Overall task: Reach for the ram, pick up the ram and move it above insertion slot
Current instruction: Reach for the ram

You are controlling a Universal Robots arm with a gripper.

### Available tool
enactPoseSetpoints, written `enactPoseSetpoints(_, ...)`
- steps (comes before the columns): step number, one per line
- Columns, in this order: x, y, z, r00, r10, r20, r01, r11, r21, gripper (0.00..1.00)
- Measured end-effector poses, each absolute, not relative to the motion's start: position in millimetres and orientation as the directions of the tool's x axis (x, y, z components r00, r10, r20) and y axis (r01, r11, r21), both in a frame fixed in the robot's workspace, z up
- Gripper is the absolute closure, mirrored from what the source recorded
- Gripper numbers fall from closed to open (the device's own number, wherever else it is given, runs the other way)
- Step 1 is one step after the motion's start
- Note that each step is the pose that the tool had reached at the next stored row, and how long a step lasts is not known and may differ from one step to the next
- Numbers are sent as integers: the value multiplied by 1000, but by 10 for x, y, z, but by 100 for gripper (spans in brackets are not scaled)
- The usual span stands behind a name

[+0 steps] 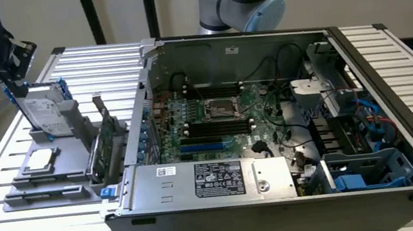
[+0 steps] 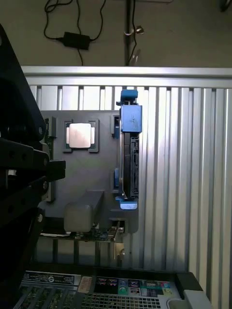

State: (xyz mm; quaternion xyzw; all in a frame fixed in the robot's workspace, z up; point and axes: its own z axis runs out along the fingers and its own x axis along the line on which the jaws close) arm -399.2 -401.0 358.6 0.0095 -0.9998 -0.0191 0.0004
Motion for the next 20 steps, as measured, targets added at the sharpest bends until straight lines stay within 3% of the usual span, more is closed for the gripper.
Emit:
enactPoseSetpoints(5,-3987,-4056,3586,-1000,-19,1,-19,999,38,89)
enactPoseSetpoints(20,-3967,-4691,3585,-1000,-19,0,-19,999,38,89)
